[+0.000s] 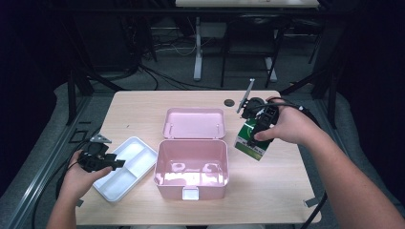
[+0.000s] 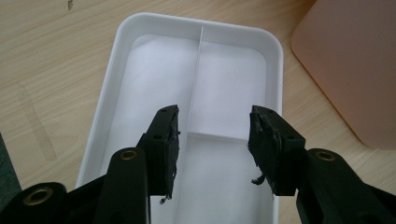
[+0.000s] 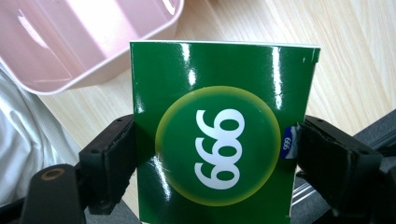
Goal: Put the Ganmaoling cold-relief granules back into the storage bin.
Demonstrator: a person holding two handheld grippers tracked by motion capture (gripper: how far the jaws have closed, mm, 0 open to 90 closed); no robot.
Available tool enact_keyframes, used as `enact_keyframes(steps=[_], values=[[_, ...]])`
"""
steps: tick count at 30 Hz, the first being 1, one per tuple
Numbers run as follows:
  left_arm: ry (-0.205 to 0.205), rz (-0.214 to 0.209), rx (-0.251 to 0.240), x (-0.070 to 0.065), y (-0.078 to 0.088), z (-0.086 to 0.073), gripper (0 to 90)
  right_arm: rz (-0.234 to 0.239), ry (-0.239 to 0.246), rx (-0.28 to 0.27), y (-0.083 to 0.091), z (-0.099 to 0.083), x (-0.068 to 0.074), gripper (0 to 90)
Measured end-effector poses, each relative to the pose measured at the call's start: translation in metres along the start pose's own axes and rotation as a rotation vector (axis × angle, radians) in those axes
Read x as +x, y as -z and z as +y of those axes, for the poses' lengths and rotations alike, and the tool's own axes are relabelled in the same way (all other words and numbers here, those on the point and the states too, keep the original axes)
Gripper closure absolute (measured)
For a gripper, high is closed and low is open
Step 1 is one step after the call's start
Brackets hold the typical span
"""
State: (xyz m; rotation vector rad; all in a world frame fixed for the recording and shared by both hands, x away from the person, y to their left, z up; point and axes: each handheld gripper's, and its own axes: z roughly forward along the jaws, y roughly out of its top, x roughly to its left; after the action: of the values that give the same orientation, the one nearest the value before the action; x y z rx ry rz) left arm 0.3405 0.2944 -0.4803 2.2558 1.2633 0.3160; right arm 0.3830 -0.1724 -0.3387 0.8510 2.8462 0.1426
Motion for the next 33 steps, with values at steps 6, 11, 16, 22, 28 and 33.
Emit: enact_keyframes(steps=[6, 11, 16, 22, 28, 33], values=[[-0.005, -0.001, 0.002, 0.0, -0.001, 0.0, 53.0, -0.01, 0.037, 0.011, 0.005, 0.01, 0.008, 16.8], [-0.005, 0.0, 0.007, 0.0, -0.001, 0.0, 53.1, -0.003, 0.078, -0.001, 0.008, 0.015, 0.015, 16.9], [-0.004, 0.001, 0.006, 0.0, -0.001, 0.0, 53.1, 0.017, 0.155, -0.007, 0.009, 0.021, 0.022, 17.0], [-0.009, 0.0, 0.008, 0.0, -0.002, 0.0, 53.1, 0.023, 0.279, -0.004, 0.009, 0.023, 0.031, 17.0], [-0.01, 0.0, 0.009, 0.0, -0.002, 0.0, 53.1, 0.063, 0.376, -0.006, 0.008, 0.026, 0.041, 17.0], [-0.012, -0.001, 0.009, -0.001, -0.002, 0.0, 53.1, 0.076, 0.403, -0.003, 0.007, 0.03, 0.045, 16.9]])
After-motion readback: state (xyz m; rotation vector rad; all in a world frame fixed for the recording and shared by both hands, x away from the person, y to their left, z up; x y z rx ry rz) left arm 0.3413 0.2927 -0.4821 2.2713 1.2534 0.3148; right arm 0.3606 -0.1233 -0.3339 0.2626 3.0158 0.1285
